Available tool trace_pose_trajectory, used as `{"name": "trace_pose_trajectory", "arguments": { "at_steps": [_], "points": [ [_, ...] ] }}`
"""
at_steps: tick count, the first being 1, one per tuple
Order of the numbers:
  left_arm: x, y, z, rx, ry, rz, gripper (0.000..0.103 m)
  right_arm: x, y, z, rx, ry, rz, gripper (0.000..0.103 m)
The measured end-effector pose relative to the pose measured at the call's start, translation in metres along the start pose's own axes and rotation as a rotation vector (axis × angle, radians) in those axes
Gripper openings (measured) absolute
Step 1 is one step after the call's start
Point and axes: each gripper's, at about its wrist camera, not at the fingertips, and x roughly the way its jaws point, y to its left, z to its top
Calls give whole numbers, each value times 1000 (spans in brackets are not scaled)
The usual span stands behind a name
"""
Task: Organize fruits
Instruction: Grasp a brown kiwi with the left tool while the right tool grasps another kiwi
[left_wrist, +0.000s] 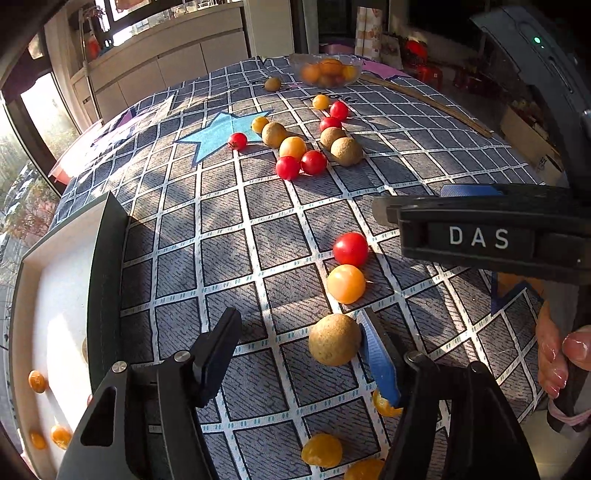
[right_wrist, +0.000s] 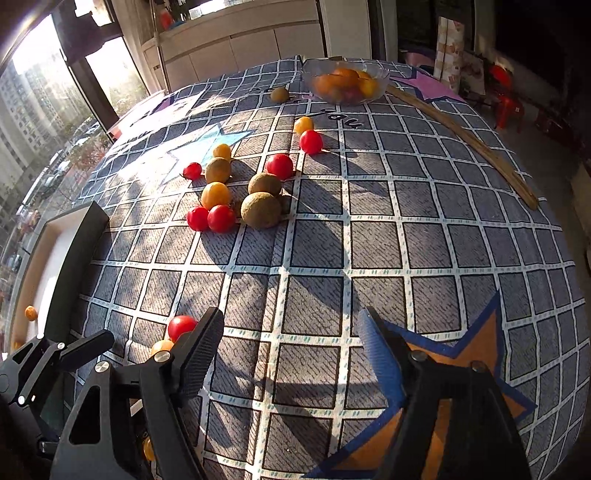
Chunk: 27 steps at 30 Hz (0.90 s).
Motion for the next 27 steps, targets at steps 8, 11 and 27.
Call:
{"name": "trace_pose_trajectory", "arguments": {
  "at_steps": [8, 11, 27],
  "points": [
    [2, 3, 0, -61, -8, -25, 60, 24, 12, 34, -40, -14, -17, 76],
    [2, 3, 1, -68, -9, -29, 54, 29, 18, 41, -60, -23, -31, 66],
    [-4, 15, -7, -97, -25, -88, 28, -2, -11, 10, 63, -18, 87, 31]
  ]
}}
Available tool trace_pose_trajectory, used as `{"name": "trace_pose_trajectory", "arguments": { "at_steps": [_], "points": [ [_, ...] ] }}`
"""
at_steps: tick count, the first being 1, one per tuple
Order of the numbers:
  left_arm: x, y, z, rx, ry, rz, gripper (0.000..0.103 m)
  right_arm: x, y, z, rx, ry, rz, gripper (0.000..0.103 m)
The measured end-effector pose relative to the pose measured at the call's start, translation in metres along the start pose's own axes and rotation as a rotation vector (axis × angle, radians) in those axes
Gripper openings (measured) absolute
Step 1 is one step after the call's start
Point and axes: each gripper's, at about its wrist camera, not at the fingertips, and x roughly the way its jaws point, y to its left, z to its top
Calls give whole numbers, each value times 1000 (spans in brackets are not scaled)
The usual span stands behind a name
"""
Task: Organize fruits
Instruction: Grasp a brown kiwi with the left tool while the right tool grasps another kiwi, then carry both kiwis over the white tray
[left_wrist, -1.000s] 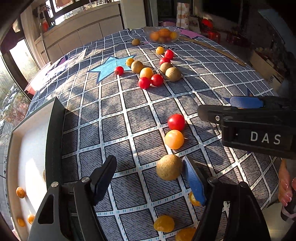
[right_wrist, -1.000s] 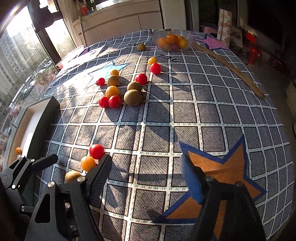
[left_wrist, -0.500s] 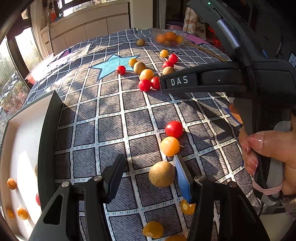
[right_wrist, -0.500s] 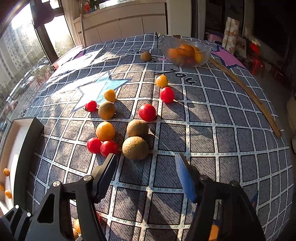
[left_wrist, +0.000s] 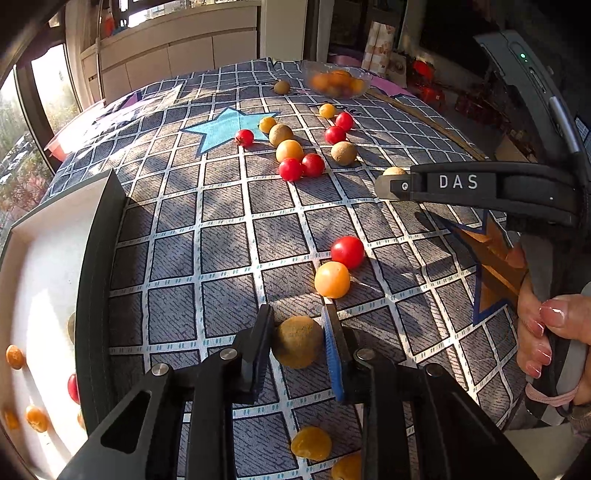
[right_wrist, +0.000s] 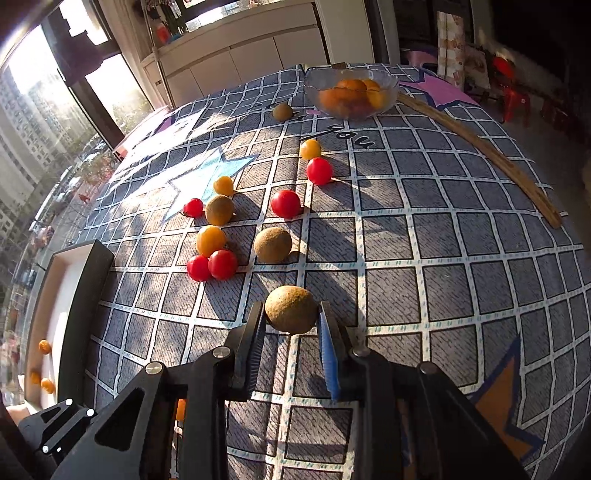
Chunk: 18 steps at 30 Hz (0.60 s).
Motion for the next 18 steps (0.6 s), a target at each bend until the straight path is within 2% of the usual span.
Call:
{"name": "trace_pose_trajectory", "arguments": {
  "at_steps": [9, 18],
  "points": [
    [-18, 3, -8, -22, -25, -12, 28, -31, -8, -40, 38, 3, 26, 31],
    [-48, 15, -17, -34, -69, -6, 28, -49, 4, -60, 36, 9, 47, 31]
  ]
}}
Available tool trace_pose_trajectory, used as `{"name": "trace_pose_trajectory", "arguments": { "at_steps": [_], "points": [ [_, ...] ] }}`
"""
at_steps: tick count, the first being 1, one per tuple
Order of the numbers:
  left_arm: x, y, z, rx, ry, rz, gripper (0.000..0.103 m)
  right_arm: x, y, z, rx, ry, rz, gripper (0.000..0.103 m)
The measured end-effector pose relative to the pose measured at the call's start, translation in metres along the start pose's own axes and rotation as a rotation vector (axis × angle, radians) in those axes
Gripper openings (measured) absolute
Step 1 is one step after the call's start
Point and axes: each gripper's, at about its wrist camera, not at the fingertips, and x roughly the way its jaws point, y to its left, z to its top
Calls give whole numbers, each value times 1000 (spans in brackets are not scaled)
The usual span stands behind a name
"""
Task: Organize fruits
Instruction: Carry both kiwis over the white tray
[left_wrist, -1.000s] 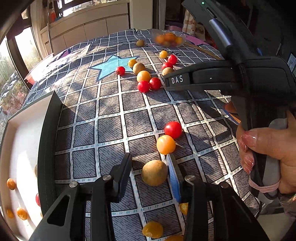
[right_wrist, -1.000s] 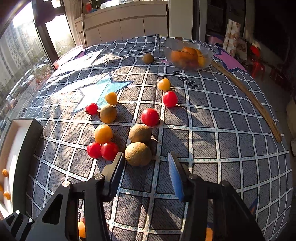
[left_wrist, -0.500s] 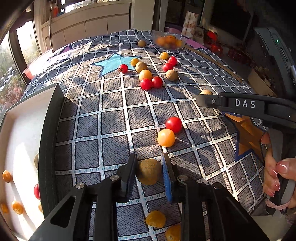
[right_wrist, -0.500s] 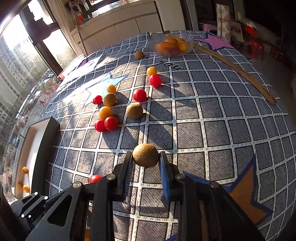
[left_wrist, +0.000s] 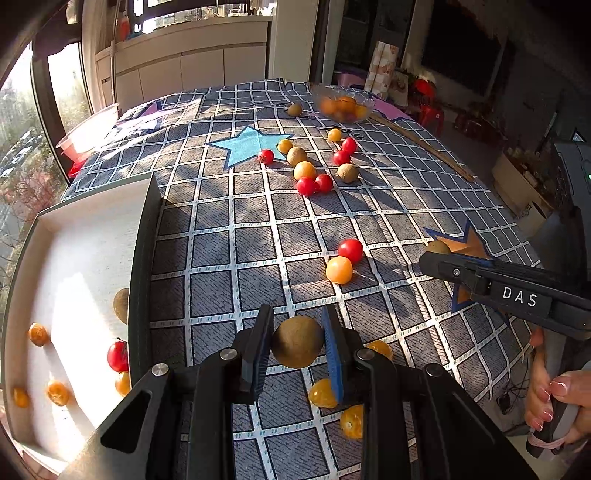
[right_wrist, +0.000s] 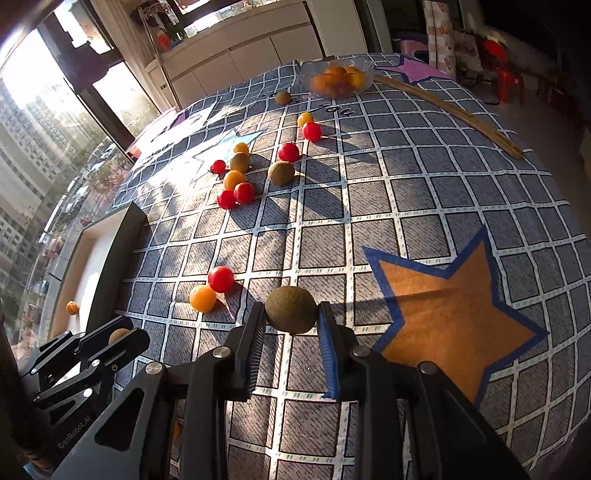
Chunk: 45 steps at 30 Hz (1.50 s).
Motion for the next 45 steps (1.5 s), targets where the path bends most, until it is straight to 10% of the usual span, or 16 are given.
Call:
{"name": "trace_pose_trajectory", "arguments": {
  "at_steps": [33, 45],
  "points": [
    [-77, 195, -81, -319, -60, 211, 28, 23, 225, -26, -329, 90, 165, 31],
    [-60, 212, -92, -318, 5, 268, 28, 66, 274, -40, -415, 178, 185, 31]
  ]
}}
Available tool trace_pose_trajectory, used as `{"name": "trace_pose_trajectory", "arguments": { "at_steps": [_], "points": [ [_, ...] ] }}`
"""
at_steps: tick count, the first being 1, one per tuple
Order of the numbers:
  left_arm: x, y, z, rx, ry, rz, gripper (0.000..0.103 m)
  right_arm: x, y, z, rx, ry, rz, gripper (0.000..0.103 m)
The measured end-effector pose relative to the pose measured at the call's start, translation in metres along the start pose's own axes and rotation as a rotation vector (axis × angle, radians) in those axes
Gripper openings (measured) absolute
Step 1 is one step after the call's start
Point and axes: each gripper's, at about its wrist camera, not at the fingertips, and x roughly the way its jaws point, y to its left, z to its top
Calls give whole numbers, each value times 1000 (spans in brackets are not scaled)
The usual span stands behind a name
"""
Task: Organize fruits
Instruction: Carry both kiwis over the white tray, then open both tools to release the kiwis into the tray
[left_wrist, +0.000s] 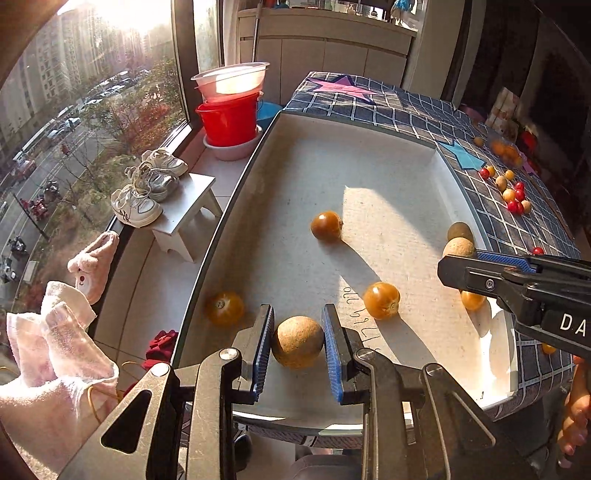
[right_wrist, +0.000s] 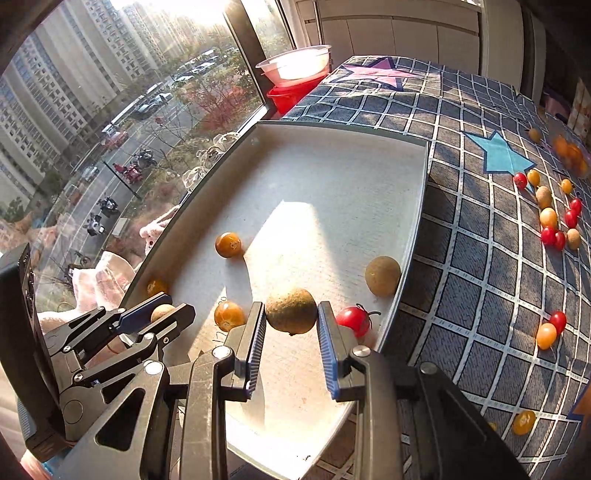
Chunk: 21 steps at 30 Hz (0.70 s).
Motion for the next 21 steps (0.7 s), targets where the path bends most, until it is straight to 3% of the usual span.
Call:
{"name": "trace_pose_trajectory", "arguments": {
  "at_steps": [8, 15, 19, 21],
  "points": [
    [3, -7, -2, 45, 1, 28, 28, 28, 5, 5, -19, 67, -14, 31],
    [3, -8, -2, 49, -4, 31, 29, 30, 6, 9, -42, 59, -22, 31],
    [3, -10, -1, 52, 2, 33, 29, 26, -1, 12, -8, 55, 10, 43],
    [4, -11, -1, 52, 4, 40, 39, 21, -3, 14, 0, 43, 21, 51]
  ]
}}
